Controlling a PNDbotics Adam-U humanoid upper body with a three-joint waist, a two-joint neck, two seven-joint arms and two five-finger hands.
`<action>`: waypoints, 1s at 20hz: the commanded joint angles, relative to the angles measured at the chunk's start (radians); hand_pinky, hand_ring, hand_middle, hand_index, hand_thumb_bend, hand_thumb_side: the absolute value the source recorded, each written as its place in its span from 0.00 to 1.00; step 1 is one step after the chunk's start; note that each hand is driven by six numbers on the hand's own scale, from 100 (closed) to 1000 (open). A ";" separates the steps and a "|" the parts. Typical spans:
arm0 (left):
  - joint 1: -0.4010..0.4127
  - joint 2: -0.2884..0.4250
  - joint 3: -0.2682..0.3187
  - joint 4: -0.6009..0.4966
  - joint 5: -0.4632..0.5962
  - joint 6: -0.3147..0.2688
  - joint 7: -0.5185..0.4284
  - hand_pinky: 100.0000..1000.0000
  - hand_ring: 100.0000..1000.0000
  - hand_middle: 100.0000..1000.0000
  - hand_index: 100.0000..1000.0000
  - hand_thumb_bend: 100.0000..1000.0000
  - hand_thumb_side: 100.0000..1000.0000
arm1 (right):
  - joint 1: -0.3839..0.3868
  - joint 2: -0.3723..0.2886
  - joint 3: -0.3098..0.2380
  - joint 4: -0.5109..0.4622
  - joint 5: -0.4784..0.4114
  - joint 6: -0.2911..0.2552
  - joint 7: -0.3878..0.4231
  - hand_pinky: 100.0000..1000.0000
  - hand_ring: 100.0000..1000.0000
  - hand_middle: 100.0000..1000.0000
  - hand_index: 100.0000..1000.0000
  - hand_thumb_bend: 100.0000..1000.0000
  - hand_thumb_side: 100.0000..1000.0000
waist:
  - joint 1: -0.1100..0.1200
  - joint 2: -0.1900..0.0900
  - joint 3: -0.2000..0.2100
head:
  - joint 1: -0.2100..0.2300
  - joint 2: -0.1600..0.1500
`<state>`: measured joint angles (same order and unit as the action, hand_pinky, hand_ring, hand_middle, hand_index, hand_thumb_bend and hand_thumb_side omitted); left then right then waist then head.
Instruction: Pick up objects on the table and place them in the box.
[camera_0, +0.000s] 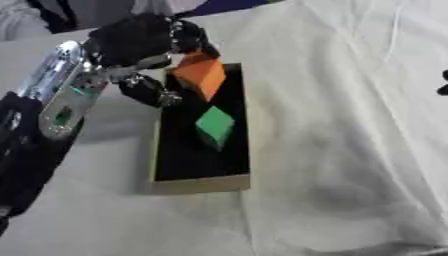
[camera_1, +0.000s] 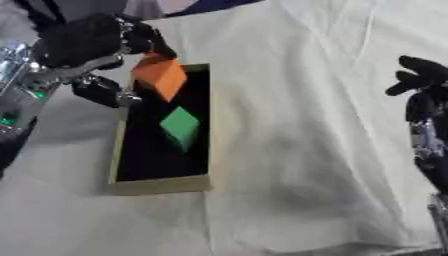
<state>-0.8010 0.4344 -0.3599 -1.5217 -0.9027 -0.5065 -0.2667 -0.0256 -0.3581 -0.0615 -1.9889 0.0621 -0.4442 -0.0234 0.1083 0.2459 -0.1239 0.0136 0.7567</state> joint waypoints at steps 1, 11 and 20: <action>-0.014 -0.010 0.003 0.029 -0.048 -0.011 0.013 0.34 0.52 0.59 0.71 0.27 0.00 | -0.005 -0.018 -0.004 -0.011 -0.003 0.004 0.002 0.85 0.89 0.49 0.83 0.00 0.64 | -0.006 -0.014 0.000 | 0.006 0.004; 0.015 -0.060 -0.010 0.118 -0.192 -0.051 0.025 0.54 0.70 0.74 0.81 0.39 0.00 | -0.006 -0.011 -0.003 -0.011 0.001 0.004 0.003 0.85 0.89 0.49 0.83 0.00 0.64 | -0.008 -0.007 -0.008 | 0.006 0.008; 0.039 -0.063 0.005 0.075 -0.280 -0.022 0.029 0.76 0.90 0.91 0.93 0.55 0.07 | -0.002 -0.008 -0.005 -0.011 0.005 -0.004 -0.002 0.85 0.89 0.49 0.83 0.00 0.64 | -0.017 -0.002 -0.010 | -0.002 0.013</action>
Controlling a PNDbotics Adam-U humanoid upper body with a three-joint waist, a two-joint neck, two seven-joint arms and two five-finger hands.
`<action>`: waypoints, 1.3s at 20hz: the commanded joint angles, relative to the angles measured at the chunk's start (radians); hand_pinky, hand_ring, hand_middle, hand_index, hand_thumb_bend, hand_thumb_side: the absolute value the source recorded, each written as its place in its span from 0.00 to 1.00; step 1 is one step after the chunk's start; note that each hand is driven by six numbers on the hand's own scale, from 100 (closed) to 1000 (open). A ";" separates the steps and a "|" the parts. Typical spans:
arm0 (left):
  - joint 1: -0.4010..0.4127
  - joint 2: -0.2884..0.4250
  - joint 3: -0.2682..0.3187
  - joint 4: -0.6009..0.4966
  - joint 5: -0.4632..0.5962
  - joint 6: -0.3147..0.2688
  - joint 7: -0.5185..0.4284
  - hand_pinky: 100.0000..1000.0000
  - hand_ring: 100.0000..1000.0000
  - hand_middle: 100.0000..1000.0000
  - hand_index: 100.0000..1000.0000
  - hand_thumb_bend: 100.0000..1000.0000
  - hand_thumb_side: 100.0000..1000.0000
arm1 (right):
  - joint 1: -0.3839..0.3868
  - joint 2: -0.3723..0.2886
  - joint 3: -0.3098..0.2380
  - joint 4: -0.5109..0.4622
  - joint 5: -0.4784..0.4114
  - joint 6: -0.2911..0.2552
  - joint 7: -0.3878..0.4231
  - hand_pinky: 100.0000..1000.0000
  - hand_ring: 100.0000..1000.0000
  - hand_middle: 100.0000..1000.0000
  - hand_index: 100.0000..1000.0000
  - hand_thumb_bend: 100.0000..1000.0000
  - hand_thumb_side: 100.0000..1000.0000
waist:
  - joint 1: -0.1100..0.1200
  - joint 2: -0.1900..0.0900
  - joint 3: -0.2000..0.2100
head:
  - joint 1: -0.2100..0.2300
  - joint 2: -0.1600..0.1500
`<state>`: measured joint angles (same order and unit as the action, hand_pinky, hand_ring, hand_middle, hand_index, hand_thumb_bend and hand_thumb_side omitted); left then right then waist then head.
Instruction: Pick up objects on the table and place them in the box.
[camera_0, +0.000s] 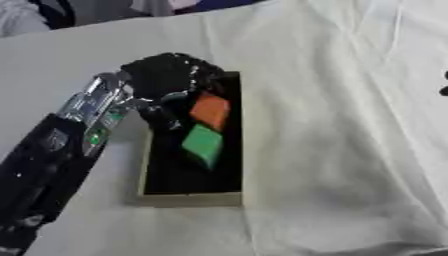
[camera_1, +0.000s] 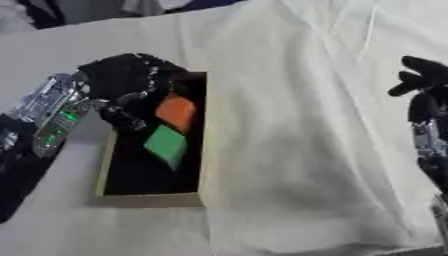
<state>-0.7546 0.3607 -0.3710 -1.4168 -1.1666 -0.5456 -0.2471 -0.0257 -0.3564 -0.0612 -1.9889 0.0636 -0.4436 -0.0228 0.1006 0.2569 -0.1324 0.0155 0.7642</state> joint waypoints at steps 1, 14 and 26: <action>-0.005 0.010 0.020 -0.039 -0.015 0.026 0.016 0.77 0.91 0.92 0.94 0.53 0.09 | -0.002 -0.009 -0.006 -0.011 0.004 -0.006 -0.004 0.85 0.89 0.49 0.83 0.00 0.64 | -0.010 -0.013 -0.002 | -0.006 0.006; 0.097 0.031 0.195 -0.298 0.574 0.169 0.092 0.66 0.79 0.79 0.98 0.00 0.66 | -0.001 -0.020 -0.023 -0.011 0.001 -0.031 -0.038 0.85 0.88 0.49 0.83 0.00 0.64 | -0.018 -0.019 0.018 | -0.047 -0.004; 0.235 0.059 0.374 -0.479 1.132 0.276 0.149 0.61 0.72 0.72 0.97 0.00 0.61 | -0.005 -0.030 -0.038 -0.011 -0.006 -0.056 -0.067 0.84 0.88 0.50 0.83 0.00 0.64 | -0.028 -0.020 0.031 | -0.040 0.000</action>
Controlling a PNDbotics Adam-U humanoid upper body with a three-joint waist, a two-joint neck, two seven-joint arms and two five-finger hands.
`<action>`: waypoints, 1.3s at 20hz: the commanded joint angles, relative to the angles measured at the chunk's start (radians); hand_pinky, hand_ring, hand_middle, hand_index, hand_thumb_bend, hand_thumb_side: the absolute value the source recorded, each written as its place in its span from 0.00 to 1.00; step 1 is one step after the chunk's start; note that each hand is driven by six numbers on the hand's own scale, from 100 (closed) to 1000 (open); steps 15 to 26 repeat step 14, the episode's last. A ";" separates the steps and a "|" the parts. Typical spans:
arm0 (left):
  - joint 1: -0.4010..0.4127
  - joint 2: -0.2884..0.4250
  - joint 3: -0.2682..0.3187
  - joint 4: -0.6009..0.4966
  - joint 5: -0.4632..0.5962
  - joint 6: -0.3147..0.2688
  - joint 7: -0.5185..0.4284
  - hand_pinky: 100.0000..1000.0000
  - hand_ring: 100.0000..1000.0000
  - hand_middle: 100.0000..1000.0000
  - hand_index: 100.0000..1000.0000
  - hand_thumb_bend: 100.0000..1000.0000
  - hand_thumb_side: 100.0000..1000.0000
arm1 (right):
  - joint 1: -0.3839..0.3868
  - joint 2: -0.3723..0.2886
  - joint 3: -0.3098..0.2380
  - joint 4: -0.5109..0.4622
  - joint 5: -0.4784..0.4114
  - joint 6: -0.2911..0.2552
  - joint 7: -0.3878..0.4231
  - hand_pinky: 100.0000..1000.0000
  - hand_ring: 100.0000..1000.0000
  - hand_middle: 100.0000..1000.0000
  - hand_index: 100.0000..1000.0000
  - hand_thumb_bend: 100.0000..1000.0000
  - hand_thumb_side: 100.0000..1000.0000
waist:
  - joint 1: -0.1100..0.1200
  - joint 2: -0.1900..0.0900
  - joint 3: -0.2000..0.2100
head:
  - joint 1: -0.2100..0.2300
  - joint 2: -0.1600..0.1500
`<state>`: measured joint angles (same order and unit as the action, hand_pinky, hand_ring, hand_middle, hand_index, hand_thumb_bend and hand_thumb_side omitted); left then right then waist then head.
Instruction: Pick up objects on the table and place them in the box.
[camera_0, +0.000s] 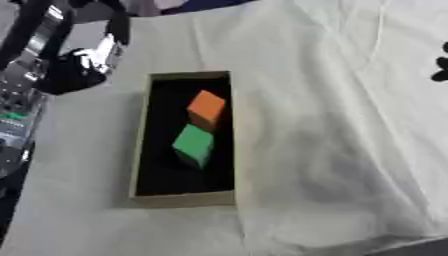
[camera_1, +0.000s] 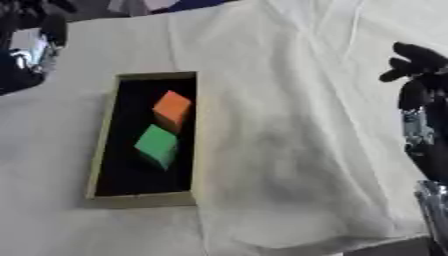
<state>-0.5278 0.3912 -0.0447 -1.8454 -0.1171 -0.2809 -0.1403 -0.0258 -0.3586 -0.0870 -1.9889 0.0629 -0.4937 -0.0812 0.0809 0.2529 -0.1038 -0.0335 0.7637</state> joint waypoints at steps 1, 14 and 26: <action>0.023 0.025 0.065 -0.065 0.115 0.013 0.069 0.62 0.72 0.72 0.98 0.00 0.61 | -0.005 -0.029 -0.013 -0.011 -0.007 -0.009 -0.011 0.84 0.88 0.50 0.83 0.00 0.64 | -0.011 -0.017 0.005 | 0.013 0.002; 0.137 -0.003 0.151 -0.151 0.318 -0.042 0.279 0.65 0.73 0.73 0.98 0.02 0.64 | -0.028 -0.066 -0.016 -0.011 -0.061 -0.050 -0.031 0.84 0.88 0.52 0.83 0.00 0.64 | -0.035 -0.035 0.062 | 0.044 0.006; 0.137 -0.003 0.151 -0.151 0.318 -0.042 0.279 0.65 0.73 0.73 0.98 0.02 0.64 | -0.028 -0.066 -0.016 -0.011 -0.061 -0.050 -0.031 0.84 0.88 0.52 0.83 0.00 0.64 | -0.035 -0.035 0.062 | 0.044 0.006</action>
